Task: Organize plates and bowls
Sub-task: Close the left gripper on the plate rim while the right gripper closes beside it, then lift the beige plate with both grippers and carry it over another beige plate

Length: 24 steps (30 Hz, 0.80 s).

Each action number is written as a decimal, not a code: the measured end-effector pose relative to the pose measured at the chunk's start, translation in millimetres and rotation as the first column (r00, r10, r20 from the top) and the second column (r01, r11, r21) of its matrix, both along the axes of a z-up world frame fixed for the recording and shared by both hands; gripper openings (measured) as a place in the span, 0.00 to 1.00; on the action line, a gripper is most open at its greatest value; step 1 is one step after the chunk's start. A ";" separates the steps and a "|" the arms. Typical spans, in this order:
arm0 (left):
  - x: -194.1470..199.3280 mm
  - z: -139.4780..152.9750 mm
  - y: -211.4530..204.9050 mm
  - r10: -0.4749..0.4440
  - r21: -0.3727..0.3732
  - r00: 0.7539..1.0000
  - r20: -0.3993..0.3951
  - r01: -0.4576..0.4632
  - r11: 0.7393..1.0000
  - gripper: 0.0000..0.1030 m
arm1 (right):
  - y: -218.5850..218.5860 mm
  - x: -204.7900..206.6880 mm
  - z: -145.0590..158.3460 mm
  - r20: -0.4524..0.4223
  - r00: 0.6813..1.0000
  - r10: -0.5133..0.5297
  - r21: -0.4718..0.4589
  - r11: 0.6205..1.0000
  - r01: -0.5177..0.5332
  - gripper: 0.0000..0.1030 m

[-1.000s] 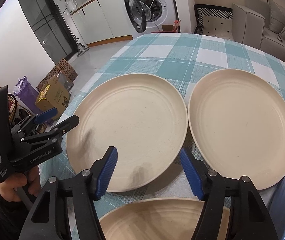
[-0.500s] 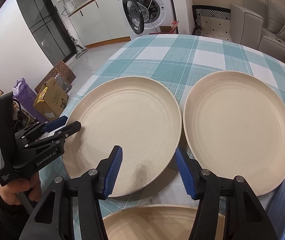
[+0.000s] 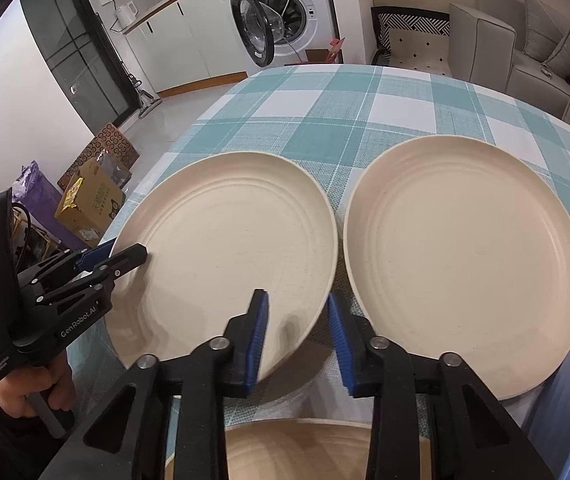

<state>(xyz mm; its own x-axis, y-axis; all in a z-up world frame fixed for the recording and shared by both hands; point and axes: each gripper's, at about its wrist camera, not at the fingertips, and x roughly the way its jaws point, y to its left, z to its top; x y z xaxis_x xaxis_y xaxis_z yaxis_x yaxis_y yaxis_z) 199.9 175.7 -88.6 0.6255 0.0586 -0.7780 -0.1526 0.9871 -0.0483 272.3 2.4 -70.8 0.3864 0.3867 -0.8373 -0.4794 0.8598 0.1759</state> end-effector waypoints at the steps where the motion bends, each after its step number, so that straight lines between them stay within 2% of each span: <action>1: -0.4 0.1 -0.7 -0.003 0.005 1.000 0.002 0.003 1.000 0.23 | -0.8 0.4 -0.2 -0.002 1.000 -0.001 0.000 1.000 0.001 0.26; 5: -1.4 0.8 -1.7 -0.008 0.005 1.000 0.005 0.008 1.000 0.16 | -1.8 -0.6 -0.6 0.002 1.000 0.001 -0.009 1.000 -0.001 0.19; 9: -3.7 1.5 -0.2 0.001 0.002 1.000 0.005 -0.001 1.000 0.15 | -2.1 -1.0 -0.8 0.008 1.000 -0.002 -0.014 1.000 0.002 0.16; 24: -27.5 21.5 0.1 0.037 0.025 0.998 0.041 -0.038 0.999 0.15 | 3.9 -20.8 13.9 0.051 0.998 0.035 -0.013 0.999 -0.034 0.15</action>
<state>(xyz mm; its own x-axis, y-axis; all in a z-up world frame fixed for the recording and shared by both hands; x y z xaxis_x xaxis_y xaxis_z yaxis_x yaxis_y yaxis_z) 172.4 175.8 -67.1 0.6532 0.1023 -0.7502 -0.1884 0.9816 -0.0301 251.5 6.3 -56.9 0.4157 0.3908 -0.8213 -0.5168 0.8445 0.1402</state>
